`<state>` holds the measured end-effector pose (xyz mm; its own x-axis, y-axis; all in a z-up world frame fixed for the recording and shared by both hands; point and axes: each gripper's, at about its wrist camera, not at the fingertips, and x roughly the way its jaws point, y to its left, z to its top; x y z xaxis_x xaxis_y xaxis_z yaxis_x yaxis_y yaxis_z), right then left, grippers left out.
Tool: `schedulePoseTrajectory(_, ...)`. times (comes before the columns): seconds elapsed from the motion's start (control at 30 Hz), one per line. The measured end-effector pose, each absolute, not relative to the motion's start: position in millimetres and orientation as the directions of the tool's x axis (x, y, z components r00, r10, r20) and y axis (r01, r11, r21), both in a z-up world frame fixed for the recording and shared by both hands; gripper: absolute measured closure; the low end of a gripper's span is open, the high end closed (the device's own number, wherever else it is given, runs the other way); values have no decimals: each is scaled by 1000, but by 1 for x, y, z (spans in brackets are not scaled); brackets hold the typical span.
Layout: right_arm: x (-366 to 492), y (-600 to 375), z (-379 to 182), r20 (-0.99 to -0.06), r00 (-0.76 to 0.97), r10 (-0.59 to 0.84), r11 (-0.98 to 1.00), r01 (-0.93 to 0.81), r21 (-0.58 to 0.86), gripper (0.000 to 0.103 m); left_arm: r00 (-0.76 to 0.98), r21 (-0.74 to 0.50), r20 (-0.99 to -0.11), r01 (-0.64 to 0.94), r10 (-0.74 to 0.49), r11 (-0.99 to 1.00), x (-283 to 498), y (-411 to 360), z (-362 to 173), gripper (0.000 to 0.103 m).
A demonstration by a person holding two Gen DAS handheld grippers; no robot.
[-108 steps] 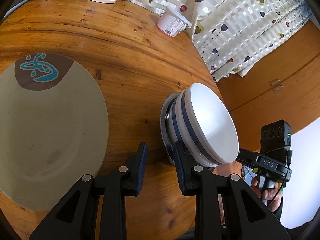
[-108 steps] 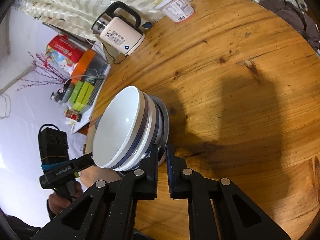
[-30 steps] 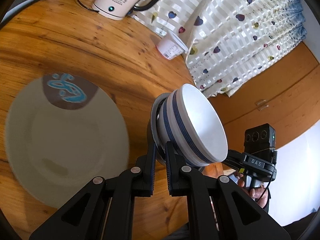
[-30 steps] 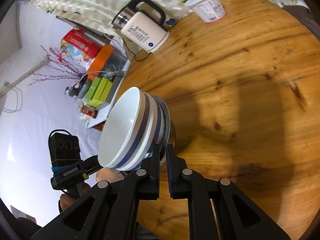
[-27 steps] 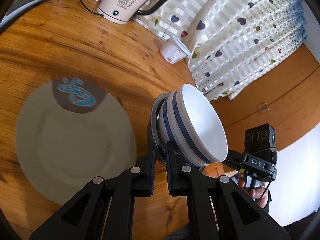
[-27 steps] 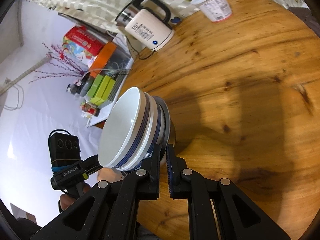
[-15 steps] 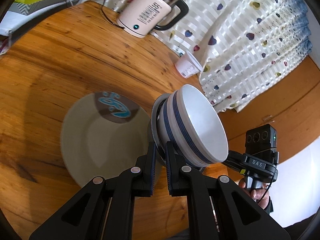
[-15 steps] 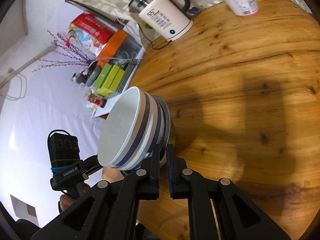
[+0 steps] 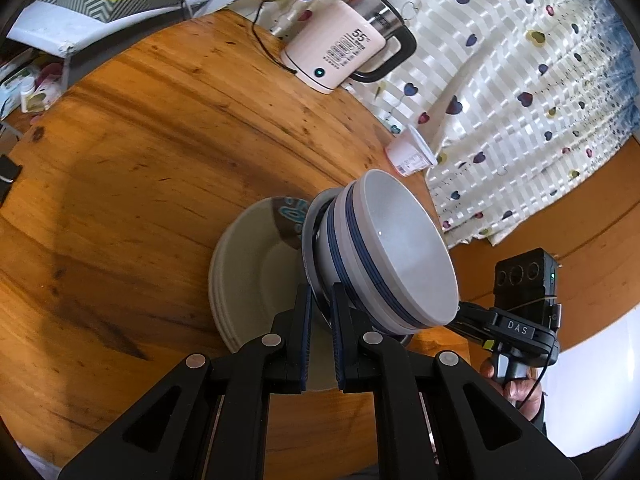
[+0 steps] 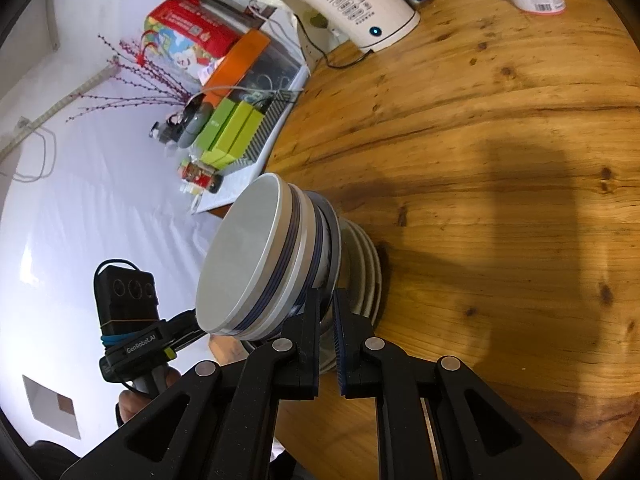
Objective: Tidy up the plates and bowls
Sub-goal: 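Carry the bowl stack with the right gripper over the beige plate stack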
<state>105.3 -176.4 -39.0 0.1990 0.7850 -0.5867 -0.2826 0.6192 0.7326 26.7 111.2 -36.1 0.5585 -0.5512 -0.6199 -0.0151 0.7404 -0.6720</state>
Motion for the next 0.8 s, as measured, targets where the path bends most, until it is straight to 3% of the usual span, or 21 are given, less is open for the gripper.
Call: schedulePoseTrajectory(0.8,107,-155,-45,-609,166,776,629,-290,722,95,572,-672,-624,-44,-532,740,19,124,-38,94)
